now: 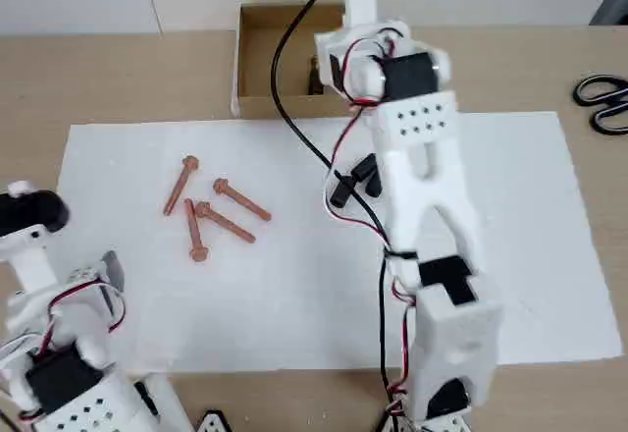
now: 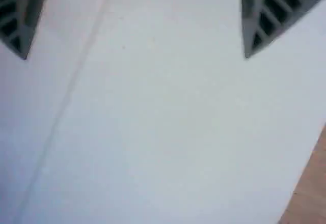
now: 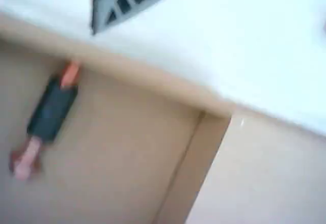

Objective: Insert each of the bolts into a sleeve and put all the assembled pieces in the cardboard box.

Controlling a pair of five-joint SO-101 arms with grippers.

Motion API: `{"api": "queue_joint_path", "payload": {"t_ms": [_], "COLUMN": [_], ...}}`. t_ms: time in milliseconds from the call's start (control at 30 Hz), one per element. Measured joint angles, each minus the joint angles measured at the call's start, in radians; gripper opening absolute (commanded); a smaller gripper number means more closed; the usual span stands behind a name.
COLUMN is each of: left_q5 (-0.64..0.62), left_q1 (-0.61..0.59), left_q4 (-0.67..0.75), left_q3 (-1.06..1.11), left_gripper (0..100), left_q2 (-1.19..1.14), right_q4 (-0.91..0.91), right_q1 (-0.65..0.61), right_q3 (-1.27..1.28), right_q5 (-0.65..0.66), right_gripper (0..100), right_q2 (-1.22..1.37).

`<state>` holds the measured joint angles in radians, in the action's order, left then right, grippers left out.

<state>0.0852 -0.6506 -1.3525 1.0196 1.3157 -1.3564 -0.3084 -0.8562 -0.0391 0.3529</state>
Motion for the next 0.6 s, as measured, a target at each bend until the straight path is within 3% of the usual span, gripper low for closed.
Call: {"api": "queue_joint_path", "payload": {"t_ms": [167,300,600], "left_q5": [0.0,0.0,0.0], "left_q1": [0.071,0.117,0.123], "left_q4": [0.0,0.0,0.0], "left_q3": [0.0,0.0,0.0], "left_gripper": [26,26,26], "left_q2": [0.0,0.0,0.0], "right_q4": [-0.281,-0.321,-0.322], "right_q1": [0.002,0.054,0.083], "right_q3": [-0.011,0.08,0.72], "right_q5": [0.0,0.0,0.0], "right_gripper": [17.7,17.7,17.8], "right_q2": [-0.147,-0.29,-0.733]}}
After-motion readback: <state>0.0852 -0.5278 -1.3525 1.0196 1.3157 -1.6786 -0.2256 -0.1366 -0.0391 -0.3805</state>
